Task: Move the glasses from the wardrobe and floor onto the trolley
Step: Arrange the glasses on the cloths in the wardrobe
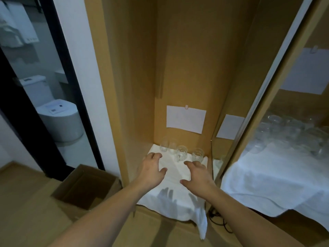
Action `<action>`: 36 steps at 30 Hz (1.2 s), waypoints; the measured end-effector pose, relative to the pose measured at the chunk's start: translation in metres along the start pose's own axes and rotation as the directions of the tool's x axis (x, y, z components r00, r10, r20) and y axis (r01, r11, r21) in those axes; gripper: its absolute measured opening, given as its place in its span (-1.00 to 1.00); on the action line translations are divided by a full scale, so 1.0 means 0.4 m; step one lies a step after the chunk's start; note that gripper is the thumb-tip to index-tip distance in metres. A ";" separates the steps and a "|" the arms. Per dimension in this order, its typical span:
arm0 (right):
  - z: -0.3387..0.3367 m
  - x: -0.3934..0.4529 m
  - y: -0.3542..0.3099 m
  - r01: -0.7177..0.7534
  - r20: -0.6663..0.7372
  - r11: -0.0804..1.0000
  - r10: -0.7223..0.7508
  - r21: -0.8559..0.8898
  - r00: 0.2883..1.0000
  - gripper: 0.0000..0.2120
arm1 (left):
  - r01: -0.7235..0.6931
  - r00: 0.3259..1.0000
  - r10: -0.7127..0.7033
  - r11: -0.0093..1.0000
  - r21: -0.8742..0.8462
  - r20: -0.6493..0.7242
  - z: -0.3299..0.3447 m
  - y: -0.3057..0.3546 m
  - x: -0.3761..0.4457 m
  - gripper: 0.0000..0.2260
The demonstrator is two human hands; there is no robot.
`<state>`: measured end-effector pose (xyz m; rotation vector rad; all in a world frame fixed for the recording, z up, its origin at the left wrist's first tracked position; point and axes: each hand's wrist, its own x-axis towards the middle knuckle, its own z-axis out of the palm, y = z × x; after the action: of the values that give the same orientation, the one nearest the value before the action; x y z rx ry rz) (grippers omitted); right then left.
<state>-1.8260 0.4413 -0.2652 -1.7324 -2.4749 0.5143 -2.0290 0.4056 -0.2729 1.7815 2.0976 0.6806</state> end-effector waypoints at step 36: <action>0.232 0.677 0.220 -0.411 0.275 0.850 0.330 0.329 0.903 -0.38 | 0.221 0.905 -0.252 0.967 0.129 0.342 0.292 -0.195 0.752 -0.46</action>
<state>-1.8674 0.6974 -0.4146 -2.0719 -1.9549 1.1809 -2.0886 0.7099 -0.3914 1.5164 2.0643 0.1836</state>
